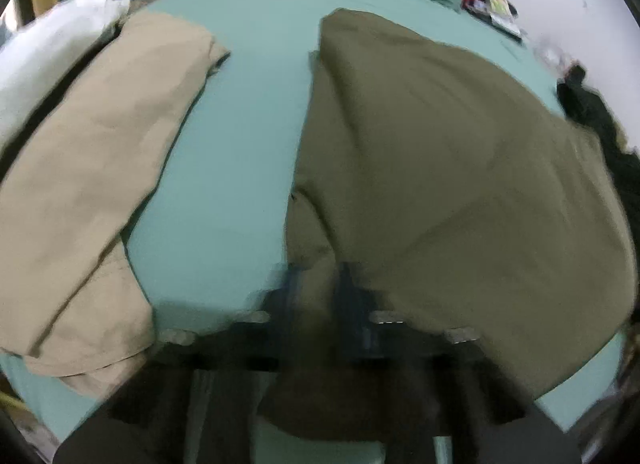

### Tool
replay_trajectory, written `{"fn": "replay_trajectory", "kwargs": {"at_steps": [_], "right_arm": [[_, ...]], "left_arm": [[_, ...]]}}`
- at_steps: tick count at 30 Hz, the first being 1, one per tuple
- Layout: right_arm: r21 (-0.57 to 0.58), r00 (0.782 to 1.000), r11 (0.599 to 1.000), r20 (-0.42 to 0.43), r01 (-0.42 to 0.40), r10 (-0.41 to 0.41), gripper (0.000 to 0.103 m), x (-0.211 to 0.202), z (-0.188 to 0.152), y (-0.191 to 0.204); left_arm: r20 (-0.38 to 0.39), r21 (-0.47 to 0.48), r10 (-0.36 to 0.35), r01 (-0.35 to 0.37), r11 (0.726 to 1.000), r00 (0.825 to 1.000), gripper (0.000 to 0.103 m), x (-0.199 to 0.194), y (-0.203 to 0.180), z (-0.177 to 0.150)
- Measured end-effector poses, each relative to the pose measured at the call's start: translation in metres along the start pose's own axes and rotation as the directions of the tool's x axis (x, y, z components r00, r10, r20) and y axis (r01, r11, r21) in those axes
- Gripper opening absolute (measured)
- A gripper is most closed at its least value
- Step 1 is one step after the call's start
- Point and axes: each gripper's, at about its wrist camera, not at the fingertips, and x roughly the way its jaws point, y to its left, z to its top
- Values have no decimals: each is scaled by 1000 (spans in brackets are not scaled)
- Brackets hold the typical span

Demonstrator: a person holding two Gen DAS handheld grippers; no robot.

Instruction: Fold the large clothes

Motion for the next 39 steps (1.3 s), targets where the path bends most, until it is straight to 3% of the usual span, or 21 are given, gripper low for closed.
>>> {"fn": "replay_trajectory", "kwargs": {"at_steps": [2,4,5,7,12,19,20,22,23,24,27,29,31,35,39], "right_arm": [[-16,1000,1000,0,10,-10,79,0,-6,8],[-12,998,999,-28,-50,50,34,5,-12,16],[-27,998,998,-28,-53,52,26,4,-14,20],[-82,999,996,-11,-36,35,16,-4,-13,28],[-124,998,991,47,-46,52,11,-48,-13,27],[-107,1000,994,-20,4,-7,12,-57,-40,8],[-96,1000,995,-22,11,-13,15,-54,-41,5],[-82,999,996,-5,32,-32,31,-56,-41,3],[-80,999,995,4,53,-53,42,-58,-40,3],[-76,997,994,21,73,-71,48,-60,-39,4],[-67,990,994,117,84,-76,50,-73,-35,10],[-107,979,992,200,62,-39,55,-83,-29,24],[-161,973,987,229,1,36,62,-83,-27,38],[-230,981,962,95,-144,170,63,-51,-32,73],[-323,998,944,-15,-70,69,64,1,-37,105]], "left_arm": [[28,63,58,-59,996,998,3,-6,-13,-6],[51,76,91,-95,993,994,2,-15,-18,-10],[59,66,98,-101,993,993,2,-19,-17,-9],[66,27,95,-97,995,993,2,-30,-12,-14],[91,-4,74,-74,997,993,2,-62,-7,-14],[52,-8,49,-49,999,997,5,-70,-9,-37],[54,-15,53,-52,999,997,9,-72,-7,-42],[78,-15,75,-74,997,994,39,-79,-8,-39],[104,-14,84,-83,996,991,42,-85,-12,-37],[141,-7,92,-91,996,986,43,-93,-19,-32],[210,17,87,-93,996,974,46,-110,-43,-19],[232,38,26,-36,999,972,46,-117,-62,-14],[241,100,-60,37,994,969,46,-121,-91,-10],[139,247,-212,174,953,967,46,-104,-153,-13],[25,292,-184,169,941,983,46,-57,-189,-19]]}}
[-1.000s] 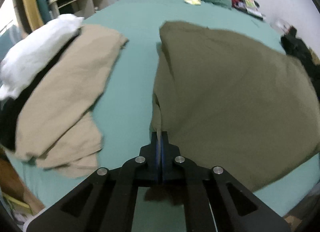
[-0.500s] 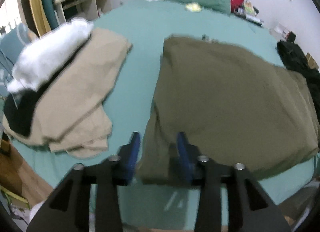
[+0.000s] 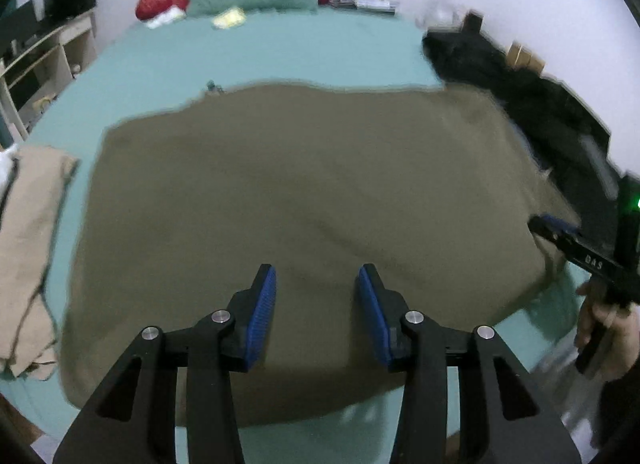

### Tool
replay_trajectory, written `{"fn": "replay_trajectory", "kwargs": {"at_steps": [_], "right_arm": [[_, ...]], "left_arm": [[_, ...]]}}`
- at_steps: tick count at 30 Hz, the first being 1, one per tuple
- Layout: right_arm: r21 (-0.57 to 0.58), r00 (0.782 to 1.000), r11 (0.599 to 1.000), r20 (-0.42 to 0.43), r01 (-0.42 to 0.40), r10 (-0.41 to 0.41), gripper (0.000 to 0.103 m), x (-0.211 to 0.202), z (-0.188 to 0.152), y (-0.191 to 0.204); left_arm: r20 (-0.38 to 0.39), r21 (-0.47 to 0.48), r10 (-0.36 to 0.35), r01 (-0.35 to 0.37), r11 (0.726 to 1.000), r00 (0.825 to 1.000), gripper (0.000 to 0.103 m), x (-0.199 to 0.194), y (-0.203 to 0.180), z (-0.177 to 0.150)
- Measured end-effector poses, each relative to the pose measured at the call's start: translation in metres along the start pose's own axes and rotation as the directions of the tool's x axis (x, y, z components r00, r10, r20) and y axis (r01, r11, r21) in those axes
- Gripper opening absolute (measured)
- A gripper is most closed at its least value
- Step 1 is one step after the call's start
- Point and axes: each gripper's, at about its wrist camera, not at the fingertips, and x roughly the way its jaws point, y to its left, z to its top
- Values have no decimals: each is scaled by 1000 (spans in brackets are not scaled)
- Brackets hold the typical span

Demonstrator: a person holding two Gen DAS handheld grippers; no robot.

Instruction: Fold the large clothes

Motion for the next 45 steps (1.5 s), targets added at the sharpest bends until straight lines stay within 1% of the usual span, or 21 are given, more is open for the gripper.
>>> {"fn": "replay_trajectory", "kwargs": {"at_steps": [4,7,9,11,13,16,18,22,26,27,29,30,31,34,37,39,41,42,43,44,45], "right_arm": [[-37,1000,999,20,21,-20,76,33,18,7],[-18,999,1000,32,13,-12,76,36,25,2],[16,999,1000,36,3,-4,77,21,23,-4],[66,997,998,80,8,-13,84,-4,11,-12],[153,993,988,118,11,-30,92,-32,-7,-25],[253,988,967,151,-26,-13,93,-63,-34,-43],[317,992,948,124,-14,-26,94,-71,-49,-51],[415,999,910,38,-12,-4,94,-51,-59,-63],[380,997,924,78,-44,15,94,-37,-40,-60],[371,997,928,81,-45,16,97,-32,-34,-60],[394,993,914,100,-91,56,103,-15,-25,-64],[423,991,898,112,-119,79,103,-9,-23,-68],[445,987,885,132,-138,88,103,-6,-23,-72],[467,973,860,193,-206,128,103,2,-15,-73],[451,947,838,239,-306,217,103,9,-7,-69],[460,915,797,283,-391,286,103,15,-1,-67],[476,871,733,338,-485,357,103,20,2,-70],[484,846,696,363,-530,392,101,24,3,-71],[490,830,672,377,-555,411,88,29,4,-72],[491,828,668,372,-560,420,71,33,6,-71],[491,840,682,352,-542,414,31,35,7,-69]], "left_arm": [[-56,-26,43,-45,999,998,46,46,4,4],[-57,-21,72,-74,997,996,46,56,2,11],[-34,-26,91,-92,995,995,46,49,-1,15],[1,-49,98,-98,994,995,46,37,0,16],[47,-71,78,-75,995,996,46,21,-3,14],[114,-92,38,-28,995,993,46,-2,-11,7],[137,-96,32,-19,995,990,46,-10,-18,5],[138,-104,17,-3,995,990,46,-3,-36,16],[104,-103,48,-37,994,993,46,19,-43,21],[99,-108,59,-48,993,993,46,24,-43,23],[83,-95,91,-83,992,992,46,40,-41,29],[64,-86,100,-94,992,993,46,48,-40,30],[38,-88,98,-94,992,994,46,58,-38,30],[43,-77,124,-121,990,991,46,65,-40,32],[18,-82,137,-135,987,990,46,65,-42,39],[8,-91,125,-124,988,992,46,63,-41,44],[-10,-98,119,-119,988,993,46,68,-40,45],[-17,-108,115,-116,987,993,46,71,-38,44],[-14,-113,117,-118,987,993,46,74,-36,42],[-10,-109,125,-125,986,992,46,75,-36,41],[-5,-99,138,-138,986,990,46,77,-38,40]]}}
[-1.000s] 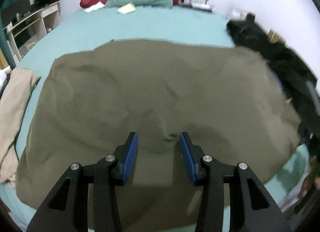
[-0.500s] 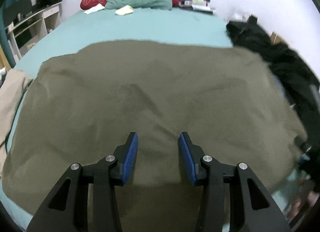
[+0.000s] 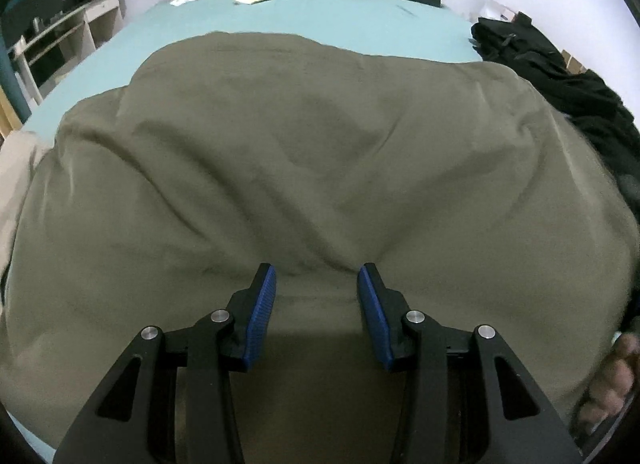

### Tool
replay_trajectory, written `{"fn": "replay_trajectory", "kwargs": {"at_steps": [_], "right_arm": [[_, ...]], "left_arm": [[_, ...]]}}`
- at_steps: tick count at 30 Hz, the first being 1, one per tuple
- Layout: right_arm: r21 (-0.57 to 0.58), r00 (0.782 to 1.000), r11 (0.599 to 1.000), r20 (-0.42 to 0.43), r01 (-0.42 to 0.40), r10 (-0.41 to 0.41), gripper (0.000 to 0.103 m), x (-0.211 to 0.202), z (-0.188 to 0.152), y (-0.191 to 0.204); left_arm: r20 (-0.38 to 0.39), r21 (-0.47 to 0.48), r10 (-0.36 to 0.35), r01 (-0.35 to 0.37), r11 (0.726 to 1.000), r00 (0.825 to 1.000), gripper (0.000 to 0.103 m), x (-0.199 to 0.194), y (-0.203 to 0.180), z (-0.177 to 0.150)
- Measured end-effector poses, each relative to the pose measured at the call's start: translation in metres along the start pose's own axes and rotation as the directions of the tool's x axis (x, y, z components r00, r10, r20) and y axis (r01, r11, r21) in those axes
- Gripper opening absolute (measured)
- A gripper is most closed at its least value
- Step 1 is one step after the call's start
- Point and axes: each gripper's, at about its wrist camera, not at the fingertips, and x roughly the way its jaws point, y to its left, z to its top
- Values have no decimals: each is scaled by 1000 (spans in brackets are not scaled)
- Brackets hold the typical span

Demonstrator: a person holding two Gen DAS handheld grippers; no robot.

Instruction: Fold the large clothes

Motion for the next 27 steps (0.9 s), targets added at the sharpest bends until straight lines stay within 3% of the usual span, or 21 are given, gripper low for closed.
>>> {"fn": "replay_trajectory", "kwargs": {"at_steps": [8,10,12,14,19,22,27], "right_arm": [[-254,999,967,-3,32,-34,24,7,-7,85],[-322,999,946,-1,39,-41,23,9,-12,112],[-389,998,920,2,52,-55,23,12,-19,136],[-474,996,877,0,77,-88,23,20,-29,162],[-645,982,749,8,149,-188,23,55,-63,227],[-694,975,704,-11,153,-223,23,82,-90,254],[-771,958,628,-92,105,-272,23,143,-141,291]], "left_arm": [[8,16,31,-31,999,999,46,1,-4,1],[-16,3,-3,3,1000,1000,46,-4,3,5],[-26,-7,-100,100,995,995,46,-13,12,11],[4,18,-164,164,986,986,46,-33,29,15],[132,81,-161,152,985,978,46,-89,95,14],[167,83,-129,116,990,978,46,-99,145,9],[114,-19,-85,88,996,990,46,-80,220,-9]]}}
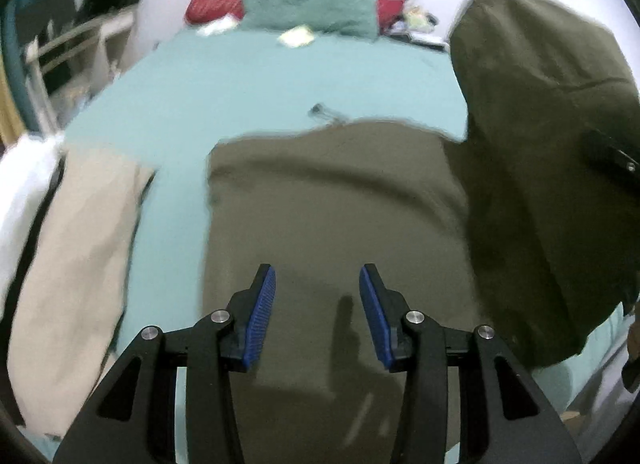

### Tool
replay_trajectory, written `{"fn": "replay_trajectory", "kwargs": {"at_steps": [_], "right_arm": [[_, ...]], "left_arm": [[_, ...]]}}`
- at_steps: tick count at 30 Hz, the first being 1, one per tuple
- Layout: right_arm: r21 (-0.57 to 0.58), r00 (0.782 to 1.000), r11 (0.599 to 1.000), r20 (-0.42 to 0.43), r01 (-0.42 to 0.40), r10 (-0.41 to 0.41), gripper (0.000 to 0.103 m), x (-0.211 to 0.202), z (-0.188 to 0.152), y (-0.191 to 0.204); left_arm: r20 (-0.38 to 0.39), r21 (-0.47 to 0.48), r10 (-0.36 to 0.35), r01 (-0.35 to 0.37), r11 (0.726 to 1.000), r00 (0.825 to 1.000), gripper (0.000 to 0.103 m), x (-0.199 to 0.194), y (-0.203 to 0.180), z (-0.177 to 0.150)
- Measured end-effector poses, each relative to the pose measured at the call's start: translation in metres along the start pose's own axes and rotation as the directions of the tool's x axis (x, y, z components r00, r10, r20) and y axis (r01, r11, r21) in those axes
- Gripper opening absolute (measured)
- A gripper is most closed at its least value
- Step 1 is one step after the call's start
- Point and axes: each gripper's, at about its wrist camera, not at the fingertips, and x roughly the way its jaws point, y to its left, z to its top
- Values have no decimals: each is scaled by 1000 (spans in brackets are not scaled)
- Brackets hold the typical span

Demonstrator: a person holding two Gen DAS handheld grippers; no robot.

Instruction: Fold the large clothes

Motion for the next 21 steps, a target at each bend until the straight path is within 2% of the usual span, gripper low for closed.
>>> {"fn": "replay_trajectory", "kwargs": {"at_steps": [3,6,8,9,11,13,15,17,19,21], "right_arm": [[-60,995,998,-98,-31,26,23,41,-6,39],[-136,979,990,-205,-36,7,23,79,-26,74],[-183,964,983,-266,-32,-18,27,98,-39,92],[-216,959,976,-283,-32,-31,31,105,-45,104],[-266,946,960,-323,-88,-3,47,114,-55,124],[-320,916,928,-397,-193,54,78,121,-72,147],[-414,909,884,-416,-217,28,82,125,-92,164],[-429,902,873,-431,-232,27,85,130,-103,168],[-415,901,876,-431,-247,50,93,124,-108,164],[-446,911,861,-410,-245,47,94,116,-110,167]], "left_arm": [[30,-50,10,-8,999,999,46,-6,33,-16],[54,-84,39,-35,996,998,46,-15,59,-18],[86,-150,16,-3,989,996,46,-24,81,-16],[100,-197,-1,21,980,995,46,-28,94,-16],[126,-271,-38,71,960,991,46,-33,113,-17],[155,-341,-84,133,930,984,46,-35,128,-16],[188,-369,-136,198,908,973,47,-36,136,-13],[211,-376,-166,237,896,963,47,-36,132,-9],[252,-362,-222,304,881,942,52,-40,125,-5],[279,-312,-288,370,875,916,56,-43,108,0]]}}
